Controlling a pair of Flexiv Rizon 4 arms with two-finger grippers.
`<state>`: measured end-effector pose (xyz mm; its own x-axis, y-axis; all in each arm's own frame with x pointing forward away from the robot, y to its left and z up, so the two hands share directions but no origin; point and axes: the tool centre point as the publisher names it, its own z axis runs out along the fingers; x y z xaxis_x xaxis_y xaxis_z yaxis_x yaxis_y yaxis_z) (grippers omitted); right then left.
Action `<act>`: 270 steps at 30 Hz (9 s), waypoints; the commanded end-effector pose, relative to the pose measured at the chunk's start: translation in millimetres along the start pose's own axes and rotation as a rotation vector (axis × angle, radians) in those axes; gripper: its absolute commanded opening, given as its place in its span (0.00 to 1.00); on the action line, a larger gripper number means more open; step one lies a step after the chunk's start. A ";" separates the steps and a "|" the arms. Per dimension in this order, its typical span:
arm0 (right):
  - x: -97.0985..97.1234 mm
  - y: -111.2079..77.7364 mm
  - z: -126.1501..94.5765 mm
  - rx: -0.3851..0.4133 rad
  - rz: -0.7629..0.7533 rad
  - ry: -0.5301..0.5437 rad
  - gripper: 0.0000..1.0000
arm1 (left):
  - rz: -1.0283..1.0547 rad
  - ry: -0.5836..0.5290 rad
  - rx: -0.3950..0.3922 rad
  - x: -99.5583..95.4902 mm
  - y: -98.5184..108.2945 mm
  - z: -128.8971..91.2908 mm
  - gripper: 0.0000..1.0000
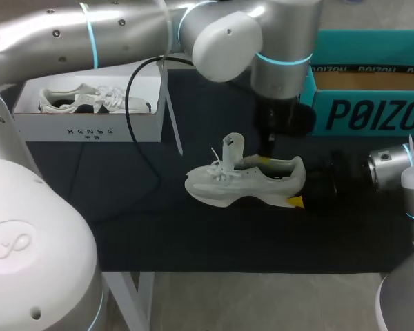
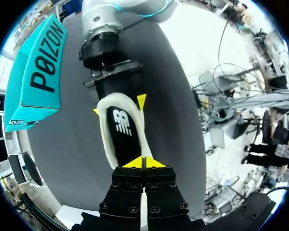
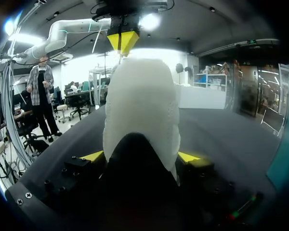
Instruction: Take the shoe out of the shoebox, open the shoe tongue, remove and reinsert the insole, then place the shoe into the shoebox
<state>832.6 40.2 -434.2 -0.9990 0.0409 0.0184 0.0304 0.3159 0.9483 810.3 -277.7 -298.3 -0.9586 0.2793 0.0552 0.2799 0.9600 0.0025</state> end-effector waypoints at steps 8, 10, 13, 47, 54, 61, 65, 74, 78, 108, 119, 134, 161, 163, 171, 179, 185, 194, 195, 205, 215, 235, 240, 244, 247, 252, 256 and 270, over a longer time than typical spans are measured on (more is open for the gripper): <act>-0.9 -2.1 1.7 0.003 0.001 0.000 0.00 | -0.062 -0.003 -0.009 -31.2 -12.4 38.1 0.00; -0.9 -2.1 1.7 0.003 0.001 0.000 0.00 | -0.077 -0.009 -0.010 -35.3 -10.7 40.5 0.00; -0.9 -2.1 1.7 0.003 0.001 0.000 0.00 | -0.080 -0.017 -0.023 -37.0 -8.3 45.1 0.00; -0.9 -2.1 1.7 0.003 0.001 0.000 0.00 | -0.047 -0.044 -0.034 -9.9 1.0 89.2 0.03; -0.9 -2.1 1.7 0.003 0.001 0.000 0.00 | -0.030 -0.041 -0.052 -12.5 -0.2 98.3 0.32; -0.9 -2.1 1.7 0.003 0.001 0.000 0.00 | -0.020 -0.058 -0.068 -13.7 -2.5 100.4 0.50; -0.9 -2.1 1.7 0.003 0.001 0.000 0.00 | -0.017 -0.066 -0.081 -14.4 -5.2 105.9 0.53; -0.9 -2.1 1.7 0.003 0.001 0.000 0.00 | -0.001 -0.114 -0.085 -11.5 -11.7 122.6 0.45; -0.9 -2.1 1.7 0.003 0.001 0.000 0.00 | -0.015 -0.127 -0.088 -15.3 -13.1 130.9 0.46; -0.9 -2.1 1.7 0.003 0.001 0.000 0.00 | -0.100 -0.190 -0.098 -27.0 4.3 122.1 0.00; -0.9 -2.1 1.7 0.003 0.001 0.000 0.00 | -0.125 -0.238 -0.052 -29.9 9.0 89.7 0.00; -0.9 -2.1 1.7 0.003 0.001 0.000 0.00 | -0.148 -0.254 0.027 -27.7 6.3 51.8 0.00; -0.9 -2.1 1.7 0.003 0.001 0.000 0.00 | -0.296 -0.213 0.057 -31.8 39.4 48.3 0.00; -0.9 -2.1 1.7 0.003 0.001 0.000 0.00 | -0.300 -0.210 0.074 -30.6 43.8 44.9 0.00; -0.9 -2.1 1.7 0.003 0.001 0.000 0.00 | -0.268 -0.200 0.126 -21.2 40.1 36.5 0.00; -0.9 -2.1 1.7 0.003 0.001 0.000 0.00 | -0.214 -0.205 0.171 -10.7 13.8 24.8 0.00; -0.9 -2.1 1.7 0.003 0.001 0.000 0.00 | -0.188 -0.219 0.180 -5.6 -2.6 22.2 0.00; -0.9 -2.1 1.7 0.003 0.001 0.000 0.00 | -0.207 -0.200 0.205 -2.7 1.9 20.9 0.00; -0.9 -2.1 1.7 0.003 0.001 0.000 0.00 | -0.210 -0.200 0.207 -2.8 2.5 20.0 0.00; -0.9 -2.1 1.7 0.003 0.001 0.000 0.00 | -0.183 -0.201 0.237 2.3 -17.8 10.1 0.00; -0.9 -2.1 1.7 0.003 0.001 0.000 0.00 | -0.115 -0.187 0.308 8.8 -66.1 -12.3 0.00; -0.9 -2.1 1.7 0.003 0.001 0.000 0.00 | -0.048 0.116 0.790 14.1 -79.0 -180.9 0.00; -0.9 -2.1 1.7 0.003 0.001 0.000 0.00 | -0.077 0.223 0.880 -5.5 -50.1 -199.6 0.00; -0.9 -2.1 1.7 0.003 0.001 0.000 0.00 | -0.109 0.349 0.934 -20.0 -21.8 -205.8 0.00; -0.9 -2.1 1.7 0.003 0.001 0.000 0.00 | -0.127 0.442 0.962 -29.8 1.8 -206.4 0.00; -0.9 -2.1 1.7 0.003 0.001 0.000 0.00 | -0.164 0.513 1.014 -36.5 39.0 -205.7 0.00; -0.9 -2.1 1.7 0.003 0.001 0.000 0.00 | -0.195 0.548 1.053 -40.3 63.9 -201.1 0.00; -0.9 -2.1 1.7 0.003 0.001 0.000 0.00 | -0.193 0.649 1.243 -35.5 109.0 -212.2 0.00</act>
<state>832.4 38.7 -433.6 -0.9990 0.0405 0.0187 0.0306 0.3162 0.9482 884.4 -192.5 -83.4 -0.6885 0.4059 0.6009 -0.3808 0.5029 -0.7760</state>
